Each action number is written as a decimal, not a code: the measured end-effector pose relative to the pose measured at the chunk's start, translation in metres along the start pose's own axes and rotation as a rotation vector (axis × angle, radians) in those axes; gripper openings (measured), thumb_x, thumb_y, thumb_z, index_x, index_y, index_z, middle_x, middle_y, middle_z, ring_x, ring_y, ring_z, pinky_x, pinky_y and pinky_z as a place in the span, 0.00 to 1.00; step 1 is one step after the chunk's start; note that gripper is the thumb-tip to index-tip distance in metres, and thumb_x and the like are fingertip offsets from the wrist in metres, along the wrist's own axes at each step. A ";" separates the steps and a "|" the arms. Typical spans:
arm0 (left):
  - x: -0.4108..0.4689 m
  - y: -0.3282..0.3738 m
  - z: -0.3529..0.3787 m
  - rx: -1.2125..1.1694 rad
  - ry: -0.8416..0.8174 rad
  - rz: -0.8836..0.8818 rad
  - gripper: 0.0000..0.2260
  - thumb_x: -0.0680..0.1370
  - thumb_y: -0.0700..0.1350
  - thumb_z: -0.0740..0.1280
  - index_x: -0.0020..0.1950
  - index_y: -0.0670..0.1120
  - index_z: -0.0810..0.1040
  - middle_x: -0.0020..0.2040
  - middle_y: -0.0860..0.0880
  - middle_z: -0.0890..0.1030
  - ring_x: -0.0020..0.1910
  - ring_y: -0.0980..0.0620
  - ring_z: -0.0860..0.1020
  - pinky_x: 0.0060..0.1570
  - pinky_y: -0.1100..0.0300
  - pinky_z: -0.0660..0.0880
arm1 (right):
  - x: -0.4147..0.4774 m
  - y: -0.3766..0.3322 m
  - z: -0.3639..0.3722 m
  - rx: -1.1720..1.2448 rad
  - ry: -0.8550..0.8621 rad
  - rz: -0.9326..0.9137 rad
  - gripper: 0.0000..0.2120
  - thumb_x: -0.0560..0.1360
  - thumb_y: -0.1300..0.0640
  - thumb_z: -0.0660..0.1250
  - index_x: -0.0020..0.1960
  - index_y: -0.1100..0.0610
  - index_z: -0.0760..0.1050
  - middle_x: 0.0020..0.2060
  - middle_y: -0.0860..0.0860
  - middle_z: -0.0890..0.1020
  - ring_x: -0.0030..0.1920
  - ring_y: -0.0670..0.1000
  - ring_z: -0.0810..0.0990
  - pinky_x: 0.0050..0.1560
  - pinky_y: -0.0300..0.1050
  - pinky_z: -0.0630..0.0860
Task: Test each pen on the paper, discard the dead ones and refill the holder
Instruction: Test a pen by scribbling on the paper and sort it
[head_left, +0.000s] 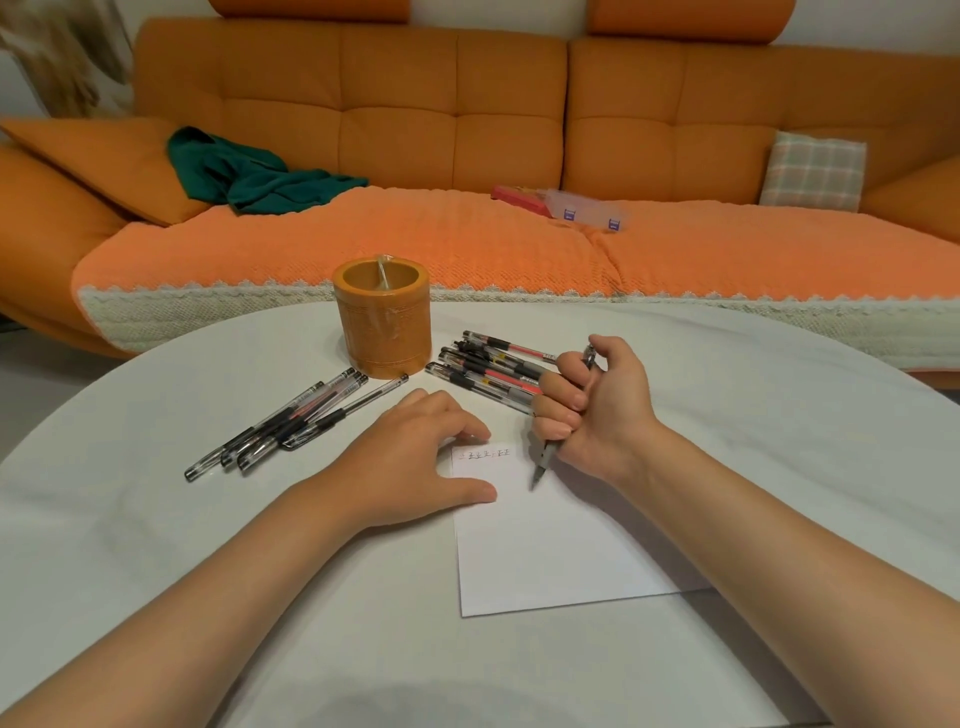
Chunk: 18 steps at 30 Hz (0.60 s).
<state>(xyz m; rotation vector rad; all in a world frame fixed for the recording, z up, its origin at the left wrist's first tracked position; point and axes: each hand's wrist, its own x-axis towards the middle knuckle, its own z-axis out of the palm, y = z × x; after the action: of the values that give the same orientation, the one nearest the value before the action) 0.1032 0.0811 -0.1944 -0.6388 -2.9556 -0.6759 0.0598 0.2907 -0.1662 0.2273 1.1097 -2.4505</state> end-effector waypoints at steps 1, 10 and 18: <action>0.000 0.000 -0.001 -0.001 -0.004 0.005 0.25 0.68 0.68 0.71 0.62 0.61 0.76 0.53 0.63 0.72 0.57 0.62 0.67 0.56 0.61 0.69 | 0.000 0.000 0.000 -0.009 -0.002 -0.001 0.21 0.75 0.45 0.53 0.28 0.53 0.54 0.23 0.49 0.54 0.27 0.50 0.47 0.29 0.41 0.46; -0.004 -0.001 -0.010 -0.022 -0.059 0.029 0.21 0.70 0.65 0.72 0.61 0.62 0.78 0.51 0.63 0.73 0.55 0.62 0.68 0.54 0.62 0.70 | -0.002 -0.002 0.006 -0.124 0.007 -0.063 0.09 0.80 0.57 0.61 0.53 0.57 0.79 0.30 0.50 0.69 0.22 0.44 0.58 0.20 0.36 0.51; -0.008 -0.006 -0.012 -0.051 -0.049 0.027 0.23 0.69 0.63 0.74 0.62 0.61 0.76 0.51 0.64 0.74 0.57 0.63 0.69 0.56 0.63 0.71 | 0.000 0.007 -0.003 -0.455 -0.062 -0.077 0.30 0.83 0.45 0.47 0.51 0.62 0.83 0.26 0.56 0.70 0.25 0.54 0.69 0.29 0.44 0.67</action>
<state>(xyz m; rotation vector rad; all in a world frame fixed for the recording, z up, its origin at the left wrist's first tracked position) 0.1077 0.0674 -0.1870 -0.7088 -2.9772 -0.7466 0.0625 0.2887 -0.1727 -0.0339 1.6304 -2.1744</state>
